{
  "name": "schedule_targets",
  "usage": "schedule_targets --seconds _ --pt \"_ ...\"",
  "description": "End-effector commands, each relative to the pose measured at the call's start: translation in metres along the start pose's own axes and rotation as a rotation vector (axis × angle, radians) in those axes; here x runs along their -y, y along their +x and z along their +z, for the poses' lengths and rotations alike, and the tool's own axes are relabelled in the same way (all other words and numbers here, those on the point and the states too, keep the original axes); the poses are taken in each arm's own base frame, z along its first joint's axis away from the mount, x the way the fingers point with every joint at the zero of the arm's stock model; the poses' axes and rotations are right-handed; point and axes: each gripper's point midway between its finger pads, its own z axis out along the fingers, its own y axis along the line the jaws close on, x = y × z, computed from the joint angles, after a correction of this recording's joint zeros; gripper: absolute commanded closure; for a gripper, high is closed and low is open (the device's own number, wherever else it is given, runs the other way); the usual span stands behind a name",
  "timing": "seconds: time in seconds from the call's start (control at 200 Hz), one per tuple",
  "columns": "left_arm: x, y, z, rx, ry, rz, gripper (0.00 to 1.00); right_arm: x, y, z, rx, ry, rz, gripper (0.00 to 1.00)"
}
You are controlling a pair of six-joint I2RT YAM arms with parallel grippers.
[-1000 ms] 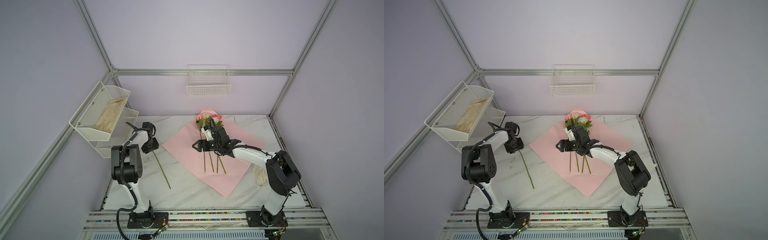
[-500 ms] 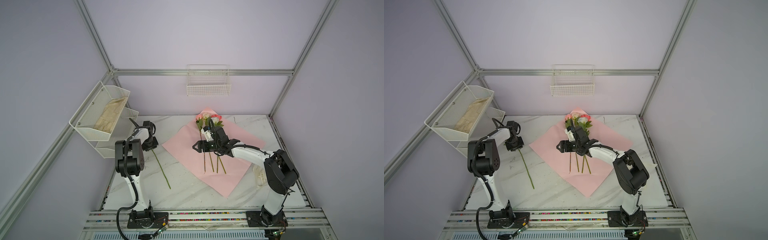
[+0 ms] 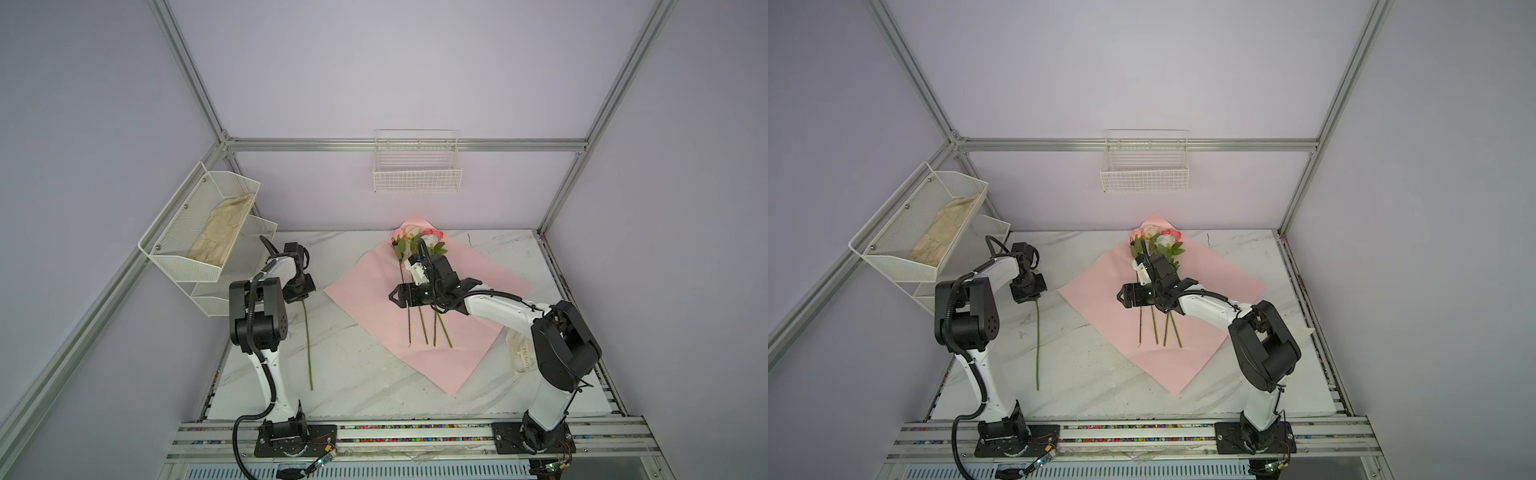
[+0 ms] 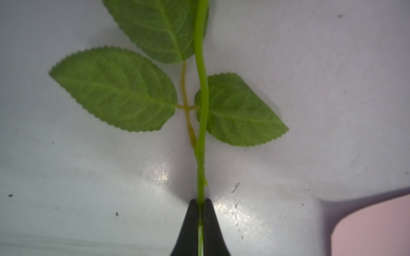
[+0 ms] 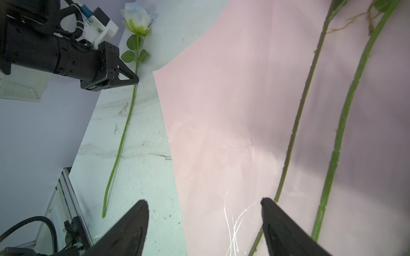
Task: Tie the bouquet of fake flowers
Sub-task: 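Carry the last white rose onto the paper beside the bunch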
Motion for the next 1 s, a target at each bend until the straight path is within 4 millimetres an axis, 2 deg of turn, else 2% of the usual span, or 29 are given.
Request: schedule_targets --seconds 0.0,0.115,0.245,0.395,0.475,0.545,0.685,0.86,0.995 --pt "0.006 0.006 -0.017 -0.001 0.058 -0.017 1.00 -0.004 -0.006 -0.018 0.044 0.031 -0.031 0.18" --pt "0.016 0.012 -0.046 0.030 0.129 -0.040 1.00 0.002 -0.011 -0.031 0.088 0.080 -0.027 0.18" --pt "0.034 0.014 -0.093 0.102 0.228 -0.033 1.00 0.013 -0.020 -0.051 0.158 0.157 -0.001 0.18" --pt "0.062 0.024 -0.141 0.173 0.315 -0.020 1.00 0.056 -0.029 -0.077 0.236 0.253 0.133 0.18" --pt "0.095 0.037 -0.156 0.153 0.399 0.022 1.00 0.083 -0.033 -0.095 0.274 0.279 0.216 0.19" --pt "0.132 0.047 -0.173 0.115 0.514 0.063 1.00 0.105 -0.033 -0.111 0.296 0.290 0.274 0.18" --pt "0.207 0.059 -0.204 0.063 0.684 0.192 1.00 0.131 -0.030 -0.130 0.301 0.271 0.346 0.18" --pt "0.280 0.060 -0.231 0.031 0.814 0.244 1.00 0.142 -0.028 -0.138 0.305 0.278 0.377 0.18" --pt "0.325 0.055 -0.235 0.029 0.875 0.255 1.00 0.143 -0.027 -0.137 0.300 0.268 0.382 0.18"
